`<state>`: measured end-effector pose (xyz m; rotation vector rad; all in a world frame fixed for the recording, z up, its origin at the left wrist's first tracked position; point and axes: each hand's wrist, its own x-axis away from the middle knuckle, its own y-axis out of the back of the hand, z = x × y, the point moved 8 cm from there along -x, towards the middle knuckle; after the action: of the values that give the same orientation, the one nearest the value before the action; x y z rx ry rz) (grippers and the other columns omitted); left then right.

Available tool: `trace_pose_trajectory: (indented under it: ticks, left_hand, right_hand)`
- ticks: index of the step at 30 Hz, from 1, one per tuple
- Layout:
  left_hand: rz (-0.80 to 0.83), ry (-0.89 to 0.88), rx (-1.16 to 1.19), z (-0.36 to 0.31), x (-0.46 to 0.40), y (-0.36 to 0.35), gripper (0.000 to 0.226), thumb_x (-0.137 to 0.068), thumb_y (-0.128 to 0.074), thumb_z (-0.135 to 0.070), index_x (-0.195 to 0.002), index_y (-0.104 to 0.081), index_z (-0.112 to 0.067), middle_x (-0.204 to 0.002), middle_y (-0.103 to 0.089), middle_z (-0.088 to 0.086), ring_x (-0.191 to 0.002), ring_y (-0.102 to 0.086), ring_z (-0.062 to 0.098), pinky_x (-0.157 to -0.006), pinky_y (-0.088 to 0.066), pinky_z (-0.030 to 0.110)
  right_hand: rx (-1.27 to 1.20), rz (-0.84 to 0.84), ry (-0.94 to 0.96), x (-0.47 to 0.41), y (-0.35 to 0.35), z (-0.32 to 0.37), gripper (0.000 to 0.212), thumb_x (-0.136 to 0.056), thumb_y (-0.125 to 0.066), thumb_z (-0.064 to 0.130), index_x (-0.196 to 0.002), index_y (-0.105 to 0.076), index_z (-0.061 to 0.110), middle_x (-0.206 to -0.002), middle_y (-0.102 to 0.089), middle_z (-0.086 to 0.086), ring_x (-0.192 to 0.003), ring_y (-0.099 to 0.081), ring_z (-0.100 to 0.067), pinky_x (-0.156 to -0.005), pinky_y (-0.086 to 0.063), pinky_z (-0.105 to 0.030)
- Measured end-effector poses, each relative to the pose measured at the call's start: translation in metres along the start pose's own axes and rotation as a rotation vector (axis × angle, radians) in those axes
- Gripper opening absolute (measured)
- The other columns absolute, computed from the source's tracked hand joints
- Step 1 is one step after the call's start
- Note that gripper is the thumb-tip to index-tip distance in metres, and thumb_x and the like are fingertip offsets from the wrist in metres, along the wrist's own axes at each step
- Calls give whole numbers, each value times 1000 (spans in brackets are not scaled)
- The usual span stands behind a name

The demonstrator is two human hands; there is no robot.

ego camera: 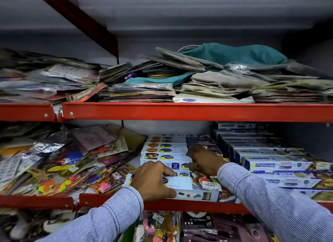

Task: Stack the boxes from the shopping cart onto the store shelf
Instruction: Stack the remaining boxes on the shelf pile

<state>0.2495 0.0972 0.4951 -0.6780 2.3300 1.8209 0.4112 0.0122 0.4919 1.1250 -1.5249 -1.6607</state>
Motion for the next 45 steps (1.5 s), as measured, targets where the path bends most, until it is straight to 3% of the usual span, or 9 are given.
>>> trace_pose_trajectory:
  ticks: [12,21,28,31,34,37,39,41,45]
  left_hand:
    - [-5,11,13,1,0,1,65,-51,-79,-56,-113,-70,-40,-113,-73,-19,-100,-66,6,-84,-54,25]
    - [-12,8,30,6,-14,5,61,-53,-78,-56,-111,-71,-40,-115,-73,-19,-104,-66,8,-88,-57,33]
    - [-34,42,43,23,-32,-1,57,-60,-84,-52,-113,-72,-35,-119,-71,-16,-106,-67,8,-86,-56,27]
    - [-34,49,80,25,-42,-6,58,-62,-86,-47,-116,-71,-30,-124,-70,-9,-111,-66,12,-92,-56,33]
    - [-57,15,111,23,-48,-11,57,-64,-87,-40,-117,-71,-25,-120,-67,-6,-110,-61,15,-91,-53,30]
    - [-98,-44,116,18,-48,-16,54,-64,-86,-38,-114,-73,-20,-103,-59,-6,-102,-55,15,-88,-52,32]
    - [-134,-112,40,12,-44,-20,52,-68,-80,-38,-116,-72,-18,-102,-62,-5,-103,-51,17,-88,-51,34]
    - [-183,-182,-43,6,-41,-22,45,-74,-75,-37,-115,-72,-18,-108,-69,-3,-107,-50,19,-91,-48,32]
    - [-217,-196,-10,7,-38,-25,36,-83,-71,-35,-117,-72,-22,-117,-69,-5,-110,-54,16,-95,-46,31]
  right_hand:
    - [44,-101,27,0,5,7,54,-94,-56,40,-141,-48,14,-143,-48,-11,-131,-45,-28,-103,-43,-37]
    - [9,-7,15,-3,8,-2,41,-96,-56,36,-125,-60,8,-131,-60,-12,-119,-55,-32,-98,-48,-43]
    - [-143,54,-15,-7,12,-12,33,-99,-56,28,-124,-66,9,-132,-66,-9,-117,-61,-26,-97,-44,-27]
    - [-235,46,-12,-1,14,-15,30,-103,-48,25,-115,-70,8,-114,-72,-7,-104,-64,-26,-81,-36,-20]
    - [-289,16,-23,13,12,-16,31,-104,-42,35,-99,-70,21,-77,-61,8,-75,-56,-19,-77,-36,-26]
    - [-231,-44,-1,29,5,-8,39,-103,-39,44,-127,-61,21,-119,-70,-4,-105,-65,-25,-89,-49,-33]
    - [-178,-131,7,36,4,-3,43,-103,-36,46,-127,-56,16,-125,-66,-8,-112,-61,-31,-91,-50,-38]
    - [-159,-190,-5,41,2,2,44,-103,-33,50,-122,-55,17,-123,-64,-6,-113,-60,-30,-94,-45,-38]
    - [-88,-173,-49,44,-14,2,61,-101,-28,58,-149,-38,20,-158,-38,-1,-147,-32,-18,-122,-25,-39]
